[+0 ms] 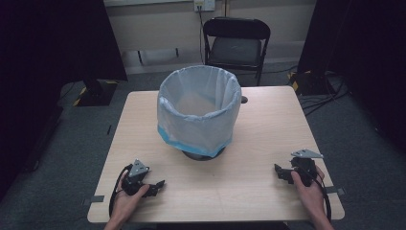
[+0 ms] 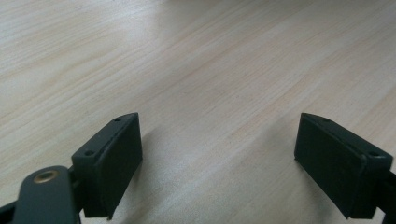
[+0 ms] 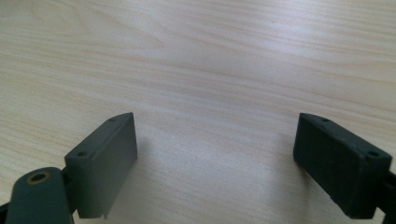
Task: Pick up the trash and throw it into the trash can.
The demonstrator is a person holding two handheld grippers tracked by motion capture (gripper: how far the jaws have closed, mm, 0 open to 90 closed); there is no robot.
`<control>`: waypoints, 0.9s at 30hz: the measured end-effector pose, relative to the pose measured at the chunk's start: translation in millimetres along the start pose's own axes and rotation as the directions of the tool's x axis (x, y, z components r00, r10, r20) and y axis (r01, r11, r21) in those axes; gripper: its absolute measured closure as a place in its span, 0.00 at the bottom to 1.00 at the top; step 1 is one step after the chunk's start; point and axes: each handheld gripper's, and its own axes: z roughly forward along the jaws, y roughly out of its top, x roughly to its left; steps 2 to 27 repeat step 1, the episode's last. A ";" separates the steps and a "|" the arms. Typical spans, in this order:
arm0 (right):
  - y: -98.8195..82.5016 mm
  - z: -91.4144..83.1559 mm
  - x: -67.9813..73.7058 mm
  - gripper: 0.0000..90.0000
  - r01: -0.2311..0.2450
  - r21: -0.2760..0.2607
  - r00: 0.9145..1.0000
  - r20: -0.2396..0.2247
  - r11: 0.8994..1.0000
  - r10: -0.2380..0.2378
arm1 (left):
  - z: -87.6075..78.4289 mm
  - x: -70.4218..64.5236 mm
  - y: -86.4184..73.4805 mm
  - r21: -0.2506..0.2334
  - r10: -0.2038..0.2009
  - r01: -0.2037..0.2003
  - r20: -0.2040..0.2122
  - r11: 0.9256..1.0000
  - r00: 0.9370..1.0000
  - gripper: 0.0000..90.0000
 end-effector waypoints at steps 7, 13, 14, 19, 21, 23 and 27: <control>0.0 0.0 0.0 0.14 0.001 -0.001 1.000 -0.001 1.000 -0.001 | 0.0 0.0 0.0 0.000 0.000 0.000 0.000 1.000 1.000 0.16; 0.0 0.0 0.0 0.14 0.001 -0.001 1.000 -0.001 1.000 -0.001 | 0.0 0.0 0.0 0.000 0.000 0.000 0.000 1.000 1.000 0.16; 0.0 0.0 0.0 0.14 0.001 -0.001 1.000 -0.001 1.000 -0.001 | 0.0 0.0 0.0 0.000 0.000 0.000 0.000 1.000 1.000 0.16; 0.0 0.0 0.0 0.14 0.001 -0.001 1.000 -0.001 1.000 -0.001 | 0.0 0.0 0.0 0.000 0.000 0.000 0.000 1.000 1.000 0.16; 0.0 0.0 0.0 0.14 0.001 -0.001 1.000 -0.001 1.000 -0.001 | 0.0 0.0 0.0 0.000 0.000 0.000 0.000 1.000 1.000 0.16; 0.0 0.0 0.0 0.14 0.001 -0.001 1.000 -0.001 1.000 -0.001 | 0.0 0.0 0.0 0.000 0.000 0.000 0.000 1.000 1.000 0.16; 0.0 0.0 0.0 0.14 0.001 -0.001 1.000 -0.001 1.000 -0.001 | 0.0 0.0 0.0 0.000 0.000 0.000 0.000 1.000 1.000 0.16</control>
